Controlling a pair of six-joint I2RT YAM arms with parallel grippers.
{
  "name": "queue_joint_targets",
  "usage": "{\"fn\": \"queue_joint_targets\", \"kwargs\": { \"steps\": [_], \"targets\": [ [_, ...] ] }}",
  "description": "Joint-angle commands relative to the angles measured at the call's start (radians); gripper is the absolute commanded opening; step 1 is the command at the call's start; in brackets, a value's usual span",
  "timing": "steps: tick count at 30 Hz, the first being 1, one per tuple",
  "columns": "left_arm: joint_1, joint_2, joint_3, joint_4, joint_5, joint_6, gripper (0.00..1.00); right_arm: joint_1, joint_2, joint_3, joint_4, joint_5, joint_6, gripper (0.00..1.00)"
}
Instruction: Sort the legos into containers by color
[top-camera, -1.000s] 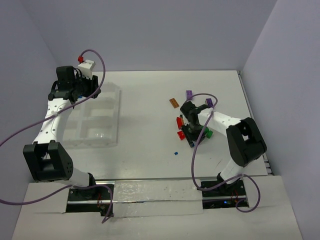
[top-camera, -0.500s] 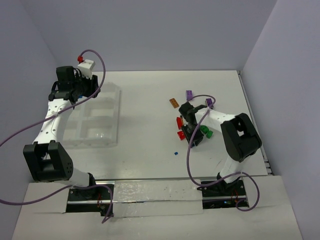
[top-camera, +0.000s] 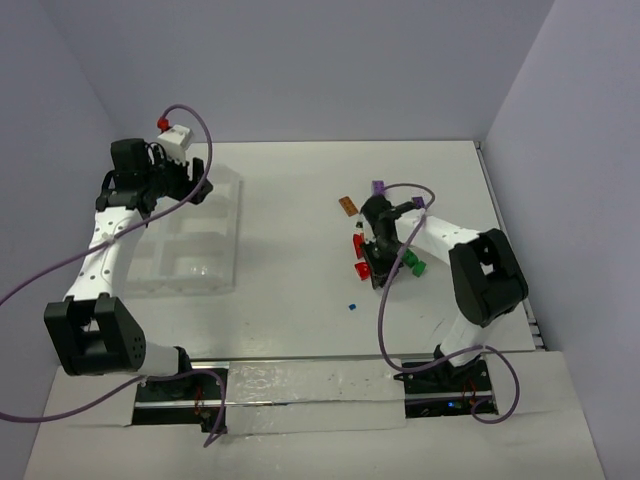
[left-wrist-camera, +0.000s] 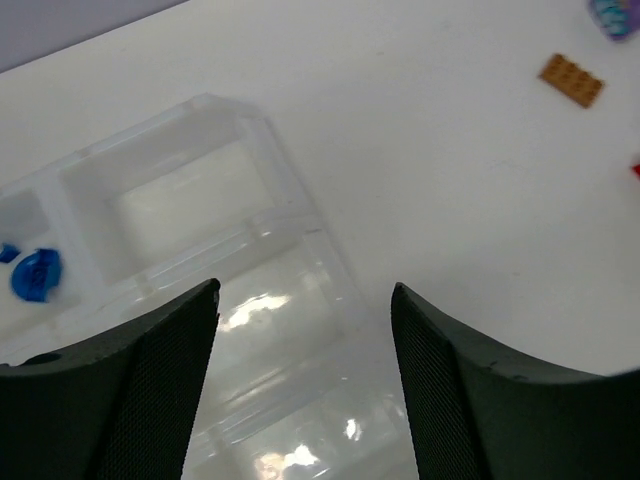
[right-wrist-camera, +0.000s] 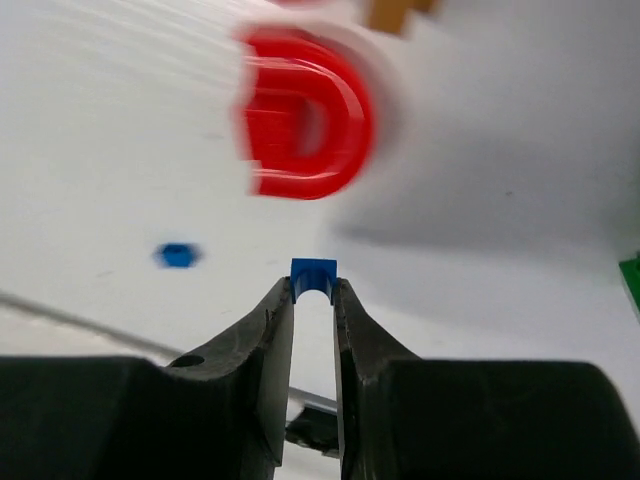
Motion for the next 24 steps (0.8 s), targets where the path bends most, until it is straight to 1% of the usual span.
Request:
{"fn": "queue_joint_targets", "kwargs": {
  "steps": [1, 3, 4, 6, 7, 8, 9, 10, 12, 13, 14, 15, 17, 20, 22, 24],
  "targets": [
    [-0.003, -0.121, -0.059, 0.082, 0.247, -0.02, 0.77, -0.023, -0.143, 0.157, -0.013, -0.266, -0.077, 0.0],
    [-0.012, -0.149, -0.1, 0.099, 0.419, -0.03, 0.76, -0.025, -0.163, 0.236, -0.027, -0.474, -0.135, 0.0],
    [-0.019, -0.156, -0.119, 0.1, 0.479, -0.038, 0.76, -0.026, -0.159, 0.257, -0.031, -0.57, -0.147, 0.0],
    [-0.047, -0.172, -0.154, 0.118, 0.531, -0.047, 0.75, -0.026, -0.132, 0.316, -0.048, -0.73, -0.171, 0.0],
    [-0.078, -0.187, -0.19, 0.134, 0.59, -0.048, 0.75, -0.027, -0.109, 0.357, -0.076, -0.836, -0.193, 0.0],
    [-0.085, -0.195, -0.195, 0.135, 0.613, -0.044, 0.74, -0.026, -0.087, 0.365, -0.1, -0.919, -0.218, 0.0],
    [-0.117, -0.203, -0.219, 0.138, 0.653, -0.033, 0.73, -0.024, -0.052, 0.402, -0.141, -1.028, -0.264, 0.0],
    [-0.136, -0.206, -0.234, 0.138, 0.674, -0.025, 0.72, -0.023, -0.028, 0.426, -0.173, -1.081, -0.302, 0.0],
    [-0.187, -0.207, -0.243, 0.133, 0.703, 0.005, 0.71, -0.018, 0.038, 0.498, -0.282, -1.163, -0.449, 0.0],
    [-0.206, -0.206, -0.244, 0.126, 0.714, 0.018, 0.71, -0.017, 0.065, 0.529, -0.397, -1.196, -0.516, 0.0],
    [-0.225, -0.204, -0.245, 0.117, 0.726, 0.033, 0.7, -0.016, 0.096, 0.56, -0.42, -1.228, -0.59, 0.0],
    [-0.261, -0.194, -0.242, 0.106, 0.732, 0.05, 0.7, -0.015, 0.14, 0.606, -0.557, -1.27, -0.704, 0.0],
    [-0.315, -0.184, -0.235, 0.106, 0.725, 0.067, 0.69, -0.014, 0.155, 0.602, -0.602, -1.297, -0.71, 0.0],
    [-0.41, -0.162, -0.216, 0.136, 0.697, 0.035, 0.67, -0.006, 0.157, 0.585, -0.574, -1.317, -0.677, 0.0],
    [-0.477, -0.138, -0.191, 0.17, 0.663, 0.027, 0.65, 0.005, 0.17, 0.6, -0.598, -1.322, -0.687, 0.0],
    [-0.508, -0.106, -0.167, 0.161, 0.632, 0.06, 0.64, 0.009, 0.181, 0.603, -0.605, -1.329, -0.68, 0.0]
  ]
}}
